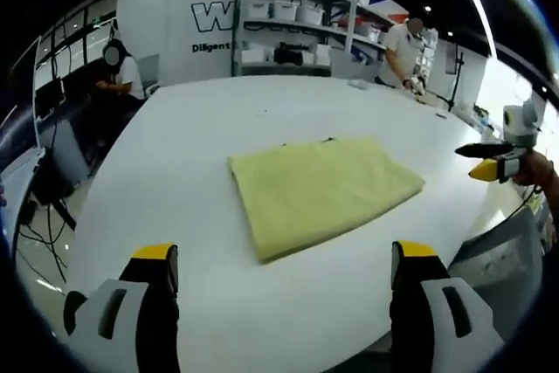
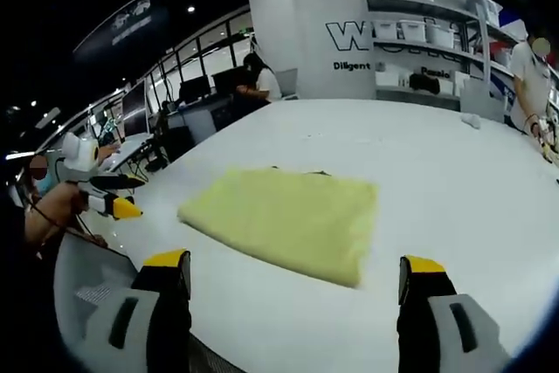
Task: Fold the garment on the visible template until the final outline fits inside the template.
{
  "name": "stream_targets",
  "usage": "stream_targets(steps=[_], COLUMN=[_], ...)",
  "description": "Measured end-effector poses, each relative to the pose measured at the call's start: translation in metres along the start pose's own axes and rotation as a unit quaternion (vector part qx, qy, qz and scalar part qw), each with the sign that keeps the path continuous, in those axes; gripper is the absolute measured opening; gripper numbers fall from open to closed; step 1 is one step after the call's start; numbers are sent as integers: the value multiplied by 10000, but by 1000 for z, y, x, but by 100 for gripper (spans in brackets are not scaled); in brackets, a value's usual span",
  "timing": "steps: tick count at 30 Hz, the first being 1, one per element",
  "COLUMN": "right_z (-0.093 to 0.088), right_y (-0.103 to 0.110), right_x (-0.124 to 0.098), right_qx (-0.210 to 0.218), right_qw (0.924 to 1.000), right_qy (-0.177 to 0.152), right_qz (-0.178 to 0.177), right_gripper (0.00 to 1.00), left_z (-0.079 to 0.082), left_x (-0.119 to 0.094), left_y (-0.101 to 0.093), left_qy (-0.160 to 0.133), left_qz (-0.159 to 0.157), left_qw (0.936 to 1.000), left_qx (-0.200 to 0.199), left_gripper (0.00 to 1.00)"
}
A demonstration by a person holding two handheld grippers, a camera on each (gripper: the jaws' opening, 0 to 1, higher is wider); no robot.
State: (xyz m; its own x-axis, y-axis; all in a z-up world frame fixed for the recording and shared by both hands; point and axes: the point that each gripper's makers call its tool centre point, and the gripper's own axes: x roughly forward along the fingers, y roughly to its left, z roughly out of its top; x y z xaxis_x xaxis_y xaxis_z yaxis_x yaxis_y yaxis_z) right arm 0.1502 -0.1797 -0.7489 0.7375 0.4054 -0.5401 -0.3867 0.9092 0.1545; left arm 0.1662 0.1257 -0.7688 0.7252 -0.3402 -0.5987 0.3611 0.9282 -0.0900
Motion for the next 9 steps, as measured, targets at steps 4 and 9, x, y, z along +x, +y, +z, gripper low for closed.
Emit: stream_targets(steps=[4, 9], right_z=[0, -1], right_y=[1, 1], right_x=[0, 1], right_qx=[12, -17], right_qw=[10000, 10000], right_qy=[-3, 12], right_qz=[22, 39], right_gripper=[99, 99], left_z=[-2, -3], left_x=[0, 1], left_y=[0, 2], left_qy=[45, 77], left_qz=[8, 24], left_qw=[10000, 10000], left_qx=[32, 43], left_gripper=[99, 99])
